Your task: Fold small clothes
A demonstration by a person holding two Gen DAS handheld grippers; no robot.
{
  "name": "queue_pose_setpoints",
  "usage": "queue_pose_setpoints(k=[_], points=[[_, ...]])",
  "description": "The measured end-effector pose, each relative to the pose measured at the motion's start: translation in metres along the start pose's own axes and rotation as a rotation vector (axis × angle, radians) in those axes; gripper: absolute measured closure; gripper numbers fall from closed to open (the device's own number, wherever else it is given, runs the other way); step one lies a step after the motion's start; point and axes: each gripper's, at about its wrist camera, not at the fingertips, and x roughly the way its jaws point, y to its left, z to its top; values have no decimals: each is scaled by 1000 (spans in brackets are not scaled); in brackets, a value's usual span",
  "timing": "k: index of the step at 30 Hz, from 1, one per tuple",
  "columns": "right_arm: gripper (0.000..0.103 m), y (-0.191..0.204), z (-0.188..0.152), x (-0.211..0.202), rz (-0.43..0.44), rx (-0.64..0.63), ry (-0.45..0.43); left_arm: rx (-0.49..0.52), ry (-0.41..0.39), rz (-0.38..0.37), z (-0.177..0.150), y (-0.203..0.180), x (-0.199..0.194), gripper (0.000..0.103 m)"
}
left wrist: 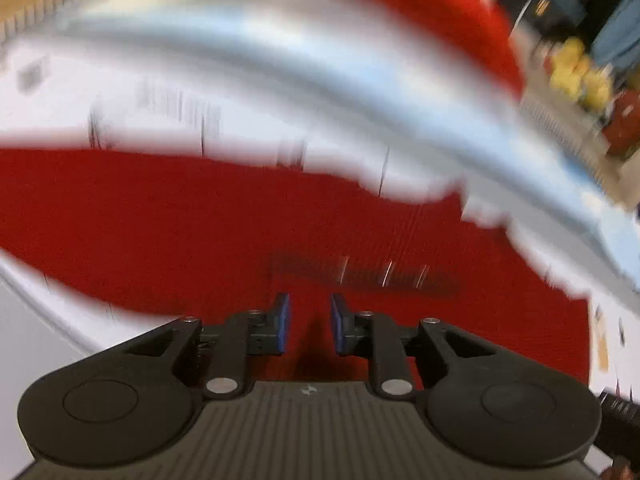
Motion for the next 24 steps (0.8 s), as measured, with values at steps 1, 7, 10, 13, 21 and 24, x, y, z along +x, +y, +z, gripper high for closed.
queue_pose_setpoints(k=[1,7,10,13,21,24], points=[[71,-2,-1,3,-3,6,13,-22,58,18,-3,3,13,80],[69,3,0,-2,-26,-31,-10,-40,-16,2,10,2,-5,70],[64,20,-2,-13,-21,-142,-75,-51,-14,13,16,9,-10,70],[63,32,-4,-19,-9,-217,-103,-42,-18,29,17,11,-22,70],[58,7,-2,9,-56,-177,22,-142,-61,92,34,56,-37,70],[58,5,-3,9,-51,-173,18,-181,-69,111,40,79,-39,70]])
